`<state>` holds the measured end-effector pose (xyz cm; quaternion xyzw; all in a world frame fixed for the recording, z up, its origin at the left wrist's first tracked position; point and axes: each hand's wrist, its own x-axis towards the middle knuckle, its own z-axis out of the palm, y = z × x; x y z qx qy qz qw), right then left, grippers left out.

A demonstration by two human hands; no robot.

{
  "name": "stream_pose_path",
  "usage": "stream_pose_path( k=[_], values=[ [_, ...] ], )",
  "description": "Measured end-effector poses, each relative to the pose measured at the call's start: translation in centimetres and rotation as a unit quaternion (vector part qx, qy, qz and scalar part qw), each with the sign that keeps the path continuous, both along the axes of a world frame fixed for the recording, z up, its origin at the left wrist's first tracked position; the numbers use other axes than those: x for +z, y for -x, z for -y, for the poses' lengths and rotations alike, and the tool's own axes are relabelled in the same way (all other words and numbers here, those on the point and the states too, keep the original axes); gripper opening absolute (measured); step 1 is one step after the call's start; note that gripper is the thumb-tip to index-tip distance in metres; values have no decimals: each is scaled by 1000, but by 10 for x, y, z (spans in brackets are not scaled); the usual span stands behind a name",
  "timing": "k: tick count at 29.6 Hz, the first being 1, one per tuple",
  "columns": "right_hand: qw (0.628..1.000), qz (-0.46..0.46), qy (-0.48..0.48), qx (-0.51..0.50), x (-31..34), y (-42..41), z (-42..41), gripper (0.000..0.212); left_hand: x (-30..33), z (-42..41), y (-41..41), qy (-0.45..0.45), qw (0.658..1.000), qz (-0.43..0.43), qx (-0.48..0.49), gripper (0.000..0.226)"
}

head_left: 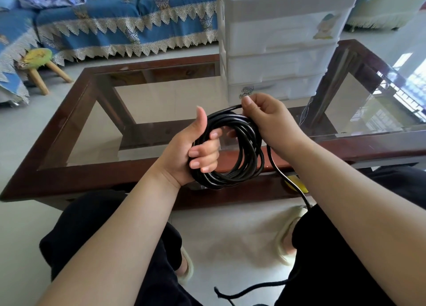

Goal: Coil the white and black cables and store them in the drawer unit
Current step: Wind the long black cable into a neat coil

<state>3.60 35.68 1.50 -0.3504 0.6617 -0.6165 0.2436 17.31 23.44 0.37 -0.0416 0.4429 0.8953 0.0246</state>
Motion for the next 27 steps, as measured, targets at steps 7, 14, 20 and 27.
stream_pose_path(
  k=[7,14,20,27],
  values=[
    [994,99,41,15,-16,6,1,33,5,-7,4,19,998,31,55,70],
    [950,301,-56,65,-26,-8,0,69,7,-2,1,29,994,45,95,64],
    [952,232,-189,63,-43,-26,1,66,12,15,1,-61,980,24,188,57],
    [944,-100,-316,5,-52,-29,-8,19,9,50,-4,-204,836,70,505,55]
  ],
)
